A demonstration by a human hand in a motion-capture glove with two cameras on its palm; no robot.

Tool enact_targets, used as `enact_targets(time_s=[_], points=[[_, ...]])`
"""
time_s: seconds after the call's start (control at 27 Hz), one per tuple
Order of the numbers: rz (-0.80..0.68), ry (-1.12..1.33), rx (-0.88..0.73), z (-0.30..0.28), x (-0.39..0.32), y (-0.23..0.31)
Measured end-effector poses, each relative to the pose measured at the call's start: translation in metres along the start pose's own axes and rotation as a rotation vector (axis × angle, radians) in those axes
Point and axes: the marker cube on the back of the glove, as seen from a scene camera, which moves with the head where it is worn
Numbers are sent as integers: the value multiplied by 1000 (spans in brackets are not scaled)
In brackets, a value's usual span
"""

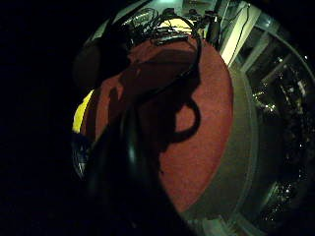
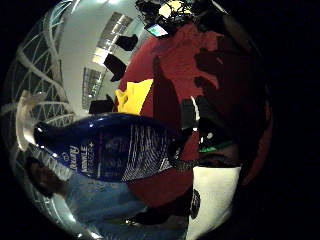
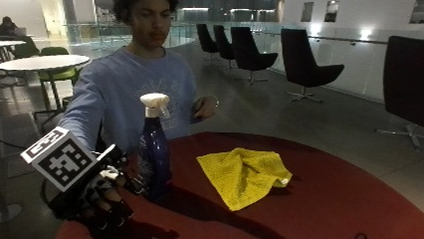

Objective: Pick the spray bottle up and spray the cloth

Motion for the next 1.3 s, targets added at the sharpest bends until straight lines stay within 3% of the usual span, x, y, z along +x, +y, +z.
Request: enact_targets(time_s=[0.33,1.0,1.3], points=[[49,175,-80,16,8,-25],[106,129,-109,8,6,-34],[40,-161,-62,4,-10,-13]])
